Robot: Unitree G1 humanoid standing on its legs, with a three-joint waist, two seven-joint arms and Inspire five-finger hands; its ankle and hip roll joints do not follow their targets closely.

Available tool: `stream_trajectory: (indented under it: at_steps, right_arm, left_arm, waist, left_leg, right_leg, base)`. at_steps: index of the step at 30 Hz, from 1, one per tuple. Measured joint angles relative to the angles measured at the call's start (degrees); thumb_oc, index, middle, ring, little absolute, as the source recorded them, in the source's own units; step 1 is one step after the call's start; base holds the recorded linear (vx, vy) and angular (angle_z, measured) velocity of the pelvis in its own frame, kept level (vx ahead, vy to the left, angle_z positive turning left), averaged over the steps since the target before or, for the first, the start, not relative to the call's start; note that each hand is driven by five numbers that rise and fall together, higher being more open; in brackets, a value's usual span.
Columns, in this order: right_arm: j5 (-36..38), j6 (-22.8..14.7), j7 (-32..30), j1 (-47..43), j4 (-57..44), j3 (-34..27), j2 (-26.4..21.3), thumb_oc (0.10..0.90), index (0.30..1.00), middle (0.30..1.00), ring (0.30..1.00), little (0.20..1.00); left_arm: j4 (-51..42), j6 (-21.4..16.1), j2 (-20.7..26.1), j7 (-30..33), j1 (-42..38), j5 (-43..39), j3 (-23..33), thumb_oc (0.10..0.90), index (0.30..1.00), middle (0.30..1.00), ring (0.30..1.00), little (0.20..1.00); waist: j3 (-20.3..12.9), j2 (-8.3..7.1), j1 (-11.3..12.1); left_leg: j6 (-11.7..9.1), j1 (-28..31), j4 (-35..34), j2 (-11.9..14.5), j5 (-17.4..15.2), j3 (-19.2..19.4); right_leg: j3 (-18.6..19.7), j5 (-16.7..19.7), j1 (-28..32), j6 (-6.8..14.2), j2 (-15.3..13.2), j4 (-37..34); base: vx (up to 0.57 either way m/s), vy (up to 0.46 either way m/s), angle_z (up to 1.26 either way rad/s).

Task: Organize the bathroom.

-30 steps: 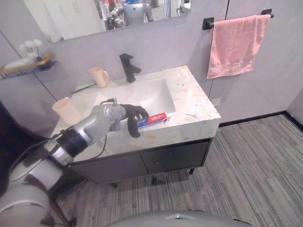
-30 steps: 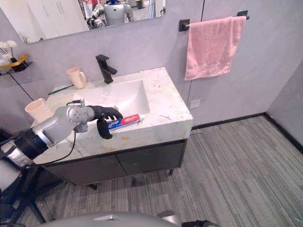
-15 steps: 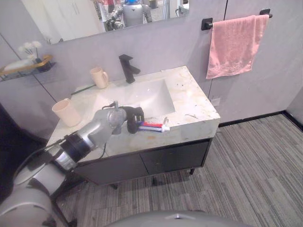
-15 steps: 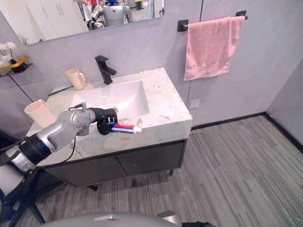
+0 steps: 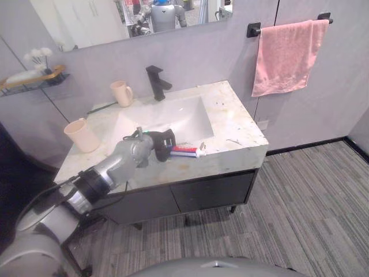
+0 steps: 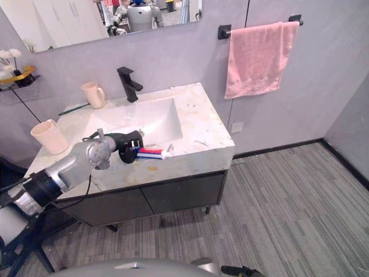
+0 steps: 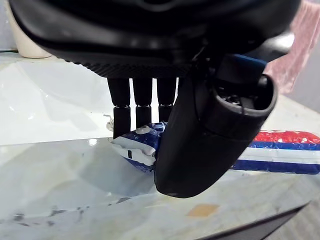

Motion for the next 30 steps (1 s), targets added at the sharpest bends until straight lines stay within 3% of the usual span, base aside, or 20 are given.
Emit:
stream_trajectory:
  at_steps: [4,7,8,10,11,15,18,21,26,30]
  right_arm:
    - [4.9,-6.5,-7.9,3.1,-11.9,-4.9,-0.1,0.800,0.900,0.900,0.900,0.900]
    - [6.7,-8.1,-16.7,5.5,-25.0,-9.9,-0.1,0.800,0.900,0.900,0.900,0.900]
    - [6.7,-9.3,-20.8,5.9,-29.9,-12.7,-0.4,0.800,0.900,0.900,0.900,0.900]
    - [6.6,-9.3,-25.8,6.6,-38.6,-19.1,-0.9,0.800,0.900,0.900,0.900,0.900]
    - [5.6,-11.6,-29.0,6.7,-40.7,-21.5,-3.3,0.800,0.900,0.900,0.900,0.900]
    - [-5.5,-11.3,-42.2,6.5,-58.6,-32.5,-10.2,0.800,0.900,0.900,0.900,0.900]
    - [-13.9,-11.5,-47.3,3.5,-72.2,-32.7,-15.3,0.800,0.900,0.900,0.900,0.900]
    - [-18.7,-12.7,-46.7,-4.0,-82.4,-26.2,-19.2,0.800,0.900,0.900,0.900,0.900]
    - [-18.8,-14.1,-32.1,-17.1,-87.3,-8.3,-22.9,0.800,0.900,0.900,0.900,0.900]
    - [-11.8,-11.5,-20.0,-20.6,-87.4,-0.3,-22.6,0.800,0.900,0.900,0.900,0.900]
  left_arm:
    - [0.1,-2.1,-1.7,9.3,5.1,-13.4,6.8,0.400,0.300,0.300,0.300,0.300]
    - [-0.4,-4.5,-3.6,13.3,10.4,-19.6,14.5,0.400,0.300,0.300,0.300,0.300]
    - [-0.5,-5.1,-4.2,15.6,12.0,-21.9,17.2,0.400,0.300,0.300,0.300,0.300]
    - [-2.4,-5.5,-6.7,17.8,16.0,-25.9,23.8,0.400,0.300,0.300,0.300,0.300]
    - [-2.6,-6.4,-8.1,19.5,16.8,-28.9,25.9,0.400,0.300,0.300,0.300,0.300]
    - [-5.7,-8.9,-12.6,25.4,20.8,-34.7,32.6,0.400,0.300,0.300,0.300,0.300]
    - [-6.1,-12.0,-13.8,29.7,21.9,-37.0,32.9,0.400,0.300,0.300,0.300,0.300]
    - [-7.4,-14.8,-16.4,33.7,22.1,-38.2,32.8,0.400,0.300,0.300,0.300,0.300]
    - [-13.9,-21.3,-19.9,35.0,21.9,-39.2,31.9,0.400,0.300,0.300,0.300,0.300]
    - [-15.8,-28.0,-20.0,35.3,21.7,-39.1,31.8,0.400,0.300,0.300,0.300,0.300]
  waist:
    - [1.0,-1.51,-0.1]
    - [1.7,-2.47,-1.0]
    - [2.3,-3.64,-1.4]
    - [2.7,-4.19,-1.8]
    - [3.1,-4.92,-1.7]
    - [3.8,-5.77,-2.2]
    - [4.1,-6.14,-2.8]
    - [4.2,-6.31,-3.0]
    - [4.2,-6.64,0.4]
    - [4.1,-6.81,3.2]
  left_leg:
    - [0.3,0.0,0.0,0.0,0.1,0.6]
    - [0.2,-0.1,0.0,-0.1,0.2,0.9]
    - [0.1,-0.1,0.0,-0.1,0.2,1.0]
    - [0.0,-0.1,0.0,-0.2,0.2,1.4]
    - [0.1,0.0,0.0,-0.3,0.1,1.6]
    - [0.6,0.1,0.0,-1.0,-0.3,2.3]
    - [0.7,0.4,0.0,-1.1,-0.5,3.1]
    - [0.7,0.7,0.0,-1.1,-0.6,4.1]
    - [0.8,0.5,0.0,-1.0,-0.3,3.5]
    - [0.5,-0.4,0.0,-1.1,0.2,2.2]
  right_leg:
    - [0.7,0.2,-0.4,0.0,0.1,0.0]
    - [1.0,0.3,-0.6,0.0,0.0,0.0]
    - [1.1,0.3,-0.6,0.1,0.1,0.0]
    - [1.6,0.5,-0.9,0.1,0.0,0.0]
    - [1.8,0.5,-0.8,0.1,-0.1,0.0]
    - [2.6,0.5,-1.2,0.4,-0.4,0.0]
    - [3.6,0.8,-1.3,0.3,-0.4,0.0]
    - [4.6,1.2,-1.6,0.3,-0.4,0.0]
    - [4.0,1.2,-1.6,0.5,-0.3,0.0]
    - [2.9,1.4,-1.8,0.2,-0.4,0.0]
  base:
    - [-0.05,0.025,-0.08]
    - [-0.04,0.044,-0.05]
    - [-0.03,0.069,-0.07]
    - [0.00,0.062,-0.10]
    - [0.01,0.056,-0.09]
    - [0.02,0.111,-0.08]
    - [-0.01,0.104,-0.16]
    - [-0.03,0.048,-0.19]
    - [-0.03,0.015,0.05]
    - [-0.01,-0.004,0.16]
